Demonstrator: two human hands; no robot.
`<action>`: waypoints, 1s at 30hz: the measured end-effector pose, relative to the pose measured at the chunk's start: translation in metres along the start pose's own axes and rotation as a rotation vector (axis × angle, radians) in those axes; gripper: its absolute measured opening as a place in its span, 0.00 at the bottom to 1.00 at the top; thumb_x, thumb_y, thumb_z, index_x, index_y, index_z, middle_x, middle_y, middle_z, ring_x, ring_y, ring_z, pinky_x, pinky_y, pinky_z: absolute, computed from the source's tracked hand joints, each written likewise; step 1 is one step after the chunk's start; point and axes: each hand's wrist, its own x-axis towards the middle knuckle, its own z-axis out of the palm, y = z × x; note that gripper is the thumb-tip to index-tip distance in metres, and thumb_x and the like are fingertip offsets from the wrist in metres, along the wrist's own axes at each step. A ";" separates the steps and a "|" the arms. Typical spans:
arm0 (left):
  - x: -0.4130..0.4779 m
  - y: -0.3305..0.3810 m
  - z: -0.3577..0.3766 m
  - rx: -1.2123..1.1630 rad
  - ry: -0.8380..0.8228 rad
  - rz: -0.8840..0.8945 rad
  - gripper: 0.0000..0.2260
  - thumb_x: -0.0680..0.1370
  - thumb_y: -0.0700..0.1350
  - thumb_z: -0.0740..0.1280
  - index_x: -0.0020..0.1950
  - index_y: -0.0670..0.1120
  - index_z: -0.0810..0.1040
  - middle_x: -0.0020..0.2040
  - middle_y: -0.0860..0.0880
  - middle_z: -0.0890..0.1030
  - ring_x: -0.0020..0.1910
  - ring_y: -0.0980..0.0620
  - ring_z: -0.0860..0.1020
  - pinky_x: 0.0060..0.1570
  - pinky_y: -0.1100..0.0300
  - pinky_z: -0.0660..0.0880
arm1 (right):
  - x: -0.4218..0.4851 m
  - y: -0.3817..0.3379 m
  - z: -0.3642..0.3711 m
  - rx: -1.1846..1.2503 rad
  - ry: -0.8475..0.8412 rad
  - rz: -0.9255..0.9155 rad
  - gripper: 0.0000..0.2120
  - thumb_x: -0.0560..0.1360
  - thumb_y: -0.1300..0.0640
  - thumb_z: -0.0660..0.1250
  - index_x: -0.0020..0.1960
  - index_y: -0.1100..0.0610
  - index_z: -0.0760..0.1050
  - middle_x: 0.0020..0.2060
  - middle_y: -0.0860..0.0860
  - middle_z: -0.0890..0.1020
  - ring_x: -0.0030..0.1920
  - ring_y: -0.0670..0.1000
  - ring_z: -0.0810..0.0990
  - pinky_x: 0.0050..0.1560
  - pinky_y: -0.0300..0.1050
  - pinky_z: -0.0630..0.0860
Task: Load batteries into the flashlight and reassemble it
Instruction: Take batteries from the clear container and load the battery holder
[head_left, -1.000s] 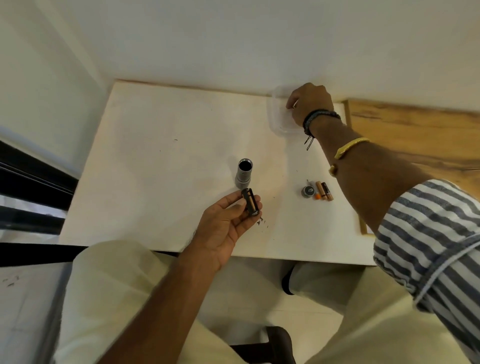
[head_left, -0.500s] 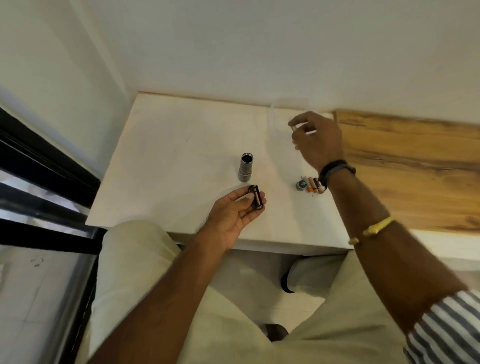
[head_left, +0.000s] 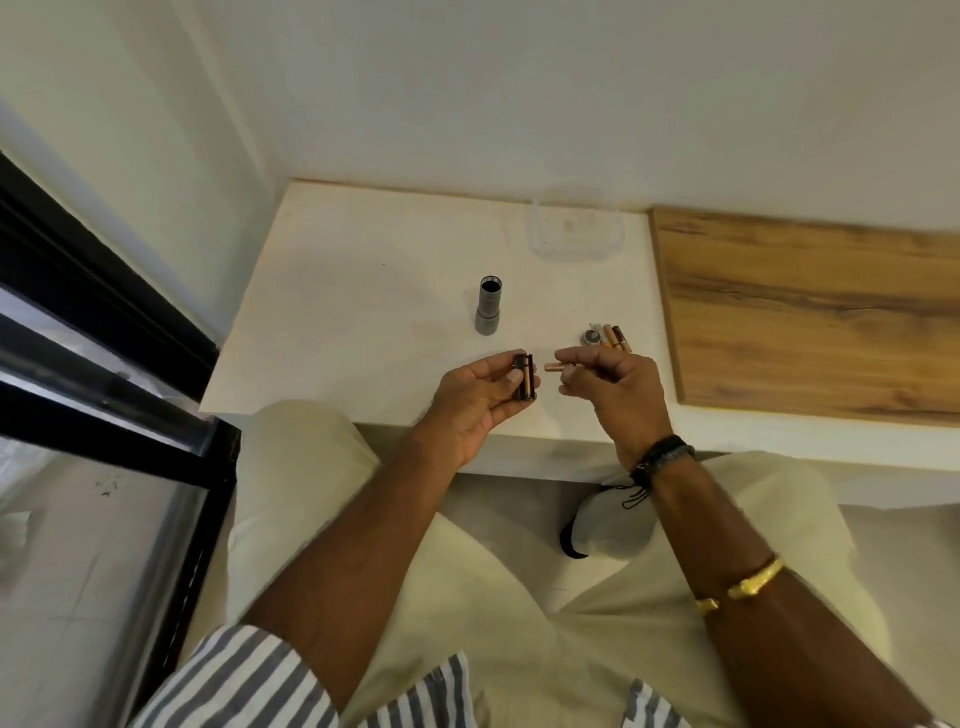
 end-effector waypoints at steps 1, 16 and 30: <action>-0.002 -0.001 0.001 0.021 -0.003 0.003 0.12 0.78 0.32 0.67 0.62 0.38 0.79 0.55 0.37 0.84 0.55 0.41 0.83 0.53 0.50 0.82 | -0.003 0.001 -0.001 -0.029 -0.016 -0.026 0.10 0.77 0.66 0.71 0.55 0.57 0.85 0.44 0.53 0.87 0.45 0.53 0.86 0.53 0.57 0.84; -0.008 -0.008 0.002 0.123 0.042 0.044 0.12 0.76 0.33 0.70 0.60 0.35 0.80 0.55 0.39 0.84 0.53 0.42 0.84 0.51 0.51 0.82 | -0.014 0.001 0.010 -0.234 0.067 -0.211 0.07 0.74 0.59 0.77 0.51 0.54 0.83 0.38 0.48 0.87 0.38 0.46 0.87 0.41 0.43 0.85; -0.003 -0.013 -0.001 0.043 0.052 0.047 0.08 0.75 0.31 0.70 0.54 0.37 0.82 0.46 0.42 0.86 0.47 0.44 0.85 0.44 0.55 0.83 | -0.022 0.011 0.026 -0.381 0.135 -0.353 0.09 0.76 0.62 0.73 0.56 0.59 0.85 0.45 0.54 0.87 0.45 0.52 0.85 0.52 0.45 0.82</action>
